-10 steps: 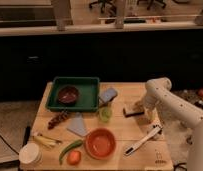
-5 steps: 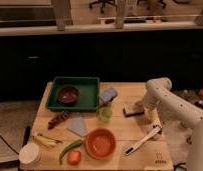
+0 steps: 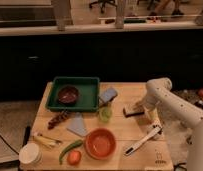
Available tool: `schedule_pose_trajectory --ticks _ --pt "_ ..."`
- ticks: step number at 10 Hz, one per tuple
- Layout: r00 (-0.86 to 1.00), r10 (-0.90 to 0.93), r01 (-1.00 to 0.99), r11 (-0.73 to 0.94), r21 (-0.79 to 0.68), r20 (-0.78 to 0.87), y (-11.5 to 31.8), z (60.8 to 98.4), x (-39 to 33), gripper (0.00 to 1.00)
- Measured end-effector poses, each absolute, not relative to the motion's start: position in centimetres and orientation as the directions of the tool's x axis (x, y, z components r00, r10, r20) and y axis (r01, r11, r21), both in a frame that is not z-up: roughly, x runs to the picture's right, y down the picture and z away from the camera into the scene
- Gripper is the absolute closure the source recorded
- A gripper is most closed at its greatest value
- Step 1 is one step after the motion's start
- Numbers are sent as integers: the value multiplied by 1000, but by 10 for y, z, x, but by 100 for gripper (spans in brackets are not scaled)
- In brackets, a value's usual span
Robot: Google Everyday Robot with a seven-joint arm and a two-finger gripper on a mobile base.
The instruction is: Wipe red bowl with eraser
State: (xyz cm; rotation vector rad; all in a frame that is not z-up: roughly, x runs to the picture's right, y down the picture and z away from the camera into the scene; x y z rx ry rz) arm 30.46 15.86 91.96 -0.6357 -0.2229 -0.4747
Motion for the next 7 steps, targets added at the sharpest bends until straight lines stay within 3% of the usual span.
schedule_pose_trajectory --ticks 7 --pt "870 -350 489 704 -515 349 160 922 309 20"
